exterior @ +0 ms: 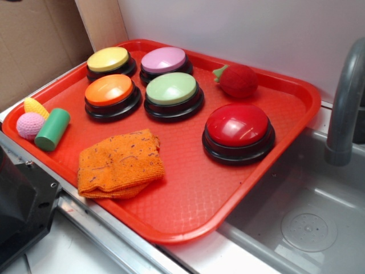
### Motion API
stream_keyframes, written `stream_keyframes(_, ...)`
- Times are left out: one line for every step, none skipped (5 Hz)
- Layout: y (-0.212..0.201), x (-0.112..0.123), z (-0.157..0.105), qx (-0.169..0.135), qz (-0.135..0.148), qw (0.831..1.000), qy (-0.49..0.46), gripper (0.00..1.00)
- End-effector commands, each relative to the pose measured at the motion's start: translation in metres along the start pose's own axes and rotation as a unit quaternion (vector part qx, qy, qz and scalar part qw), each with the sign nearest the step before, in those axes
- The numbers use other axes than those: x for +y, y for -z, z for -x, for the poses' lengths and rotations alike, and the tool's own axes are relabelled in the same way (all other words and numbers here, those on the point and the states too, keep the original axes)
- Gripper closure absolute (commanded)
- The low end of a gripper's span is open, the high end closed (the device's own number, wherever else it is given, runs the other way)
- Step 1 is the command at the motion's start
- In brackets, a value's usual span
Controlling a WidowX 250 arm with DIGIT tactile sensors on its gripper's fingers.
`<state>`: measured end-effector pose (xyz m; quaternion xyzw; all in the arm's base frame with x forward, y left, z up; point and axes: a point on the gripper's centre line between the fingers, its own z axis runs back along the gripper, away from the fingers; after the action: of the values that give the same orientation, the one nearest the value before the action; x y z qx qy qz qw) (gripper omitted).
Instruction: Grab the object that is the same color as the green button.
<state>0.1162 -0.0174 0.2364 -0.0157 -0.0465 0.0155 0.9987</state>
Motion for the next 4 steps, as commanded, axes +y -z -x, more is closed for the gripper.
stream_keyframes(0.0,0.0,0.0,0.0,0.0,1.0,0.0,0.0)
stream_keyframes(0.017,0.016,0.005,-0.012,-0.013,0.999,-0.052,0.0)
stream_keyframes(0.033,0.028,0.01,-0.026,-0.023,0.996,-0.082,0.0)
stream_keyframes(0.056,0.043,0.016,-0.021,-0.037,0.991,-0.127,0.0)
